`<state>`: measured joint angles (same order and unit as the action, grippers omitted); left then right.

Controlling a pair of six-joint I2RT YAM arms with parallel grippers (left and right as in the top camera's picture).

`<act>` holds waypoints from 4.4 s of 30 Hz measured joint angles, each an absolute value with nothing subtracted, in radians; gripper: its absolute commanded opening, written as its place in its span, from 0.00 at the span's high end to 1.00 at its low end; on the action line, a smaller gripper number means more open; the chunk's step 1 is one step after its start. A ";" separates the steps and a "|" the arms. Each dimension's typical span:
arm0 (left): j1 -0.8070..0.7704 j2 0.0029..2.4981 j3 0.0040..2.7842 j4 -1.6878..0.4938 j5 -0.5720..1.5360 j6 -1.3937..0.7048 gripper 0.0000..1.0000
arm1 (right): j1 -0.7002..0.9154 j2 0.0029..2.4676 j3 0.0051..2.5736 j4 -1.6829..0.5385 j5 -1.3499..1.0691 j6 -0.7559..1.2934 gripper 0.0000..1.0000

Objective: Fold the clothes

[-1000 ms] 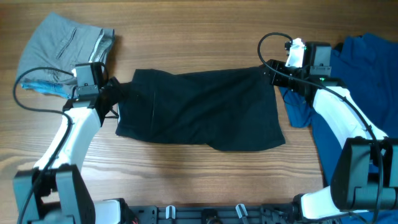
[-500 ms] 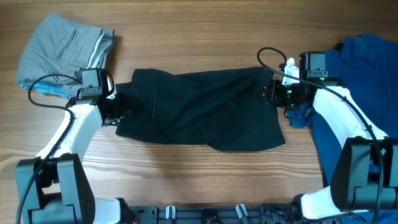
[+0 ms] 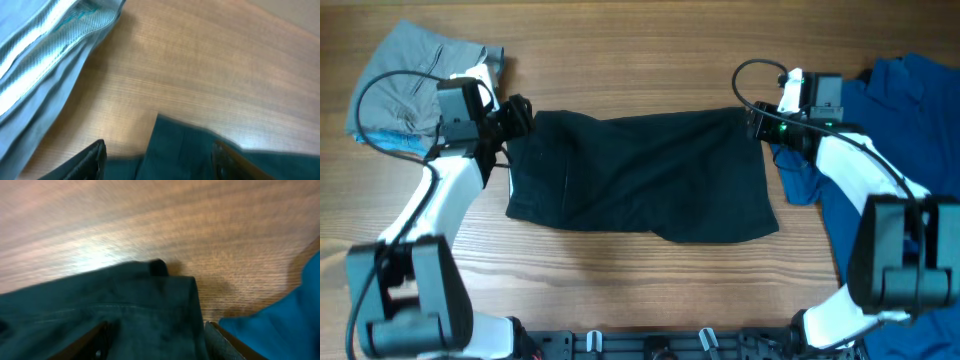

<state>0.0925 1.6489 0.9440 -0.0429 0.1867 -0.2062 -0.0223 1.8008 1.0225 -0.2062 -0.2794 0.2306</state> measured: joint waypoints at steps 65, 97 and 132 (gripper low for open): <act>0.079 1.095 0.953 -0.962 0.149 -0.295 0.96 | -0.032 1.307 1.023 -0.683 -0.274 0.215 0.96; 0.071 0.664 0.953 -1.297 0.012 -0.748 0.96 | -0.021 1.084 1.022 -0.838 -0.251 0.324 0.96; 0.072 1.551 0.884 -0.494 -0.251 -0.631 0.12 | 0.002 1.645 1.022 -0.314 -0.332 0.294 0.23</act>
<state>0.0723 1.5513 0.8837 -0.4942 -0.2508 -0.6312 0.0025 1.6451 1.0218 -0.3138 -0.3317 0.2935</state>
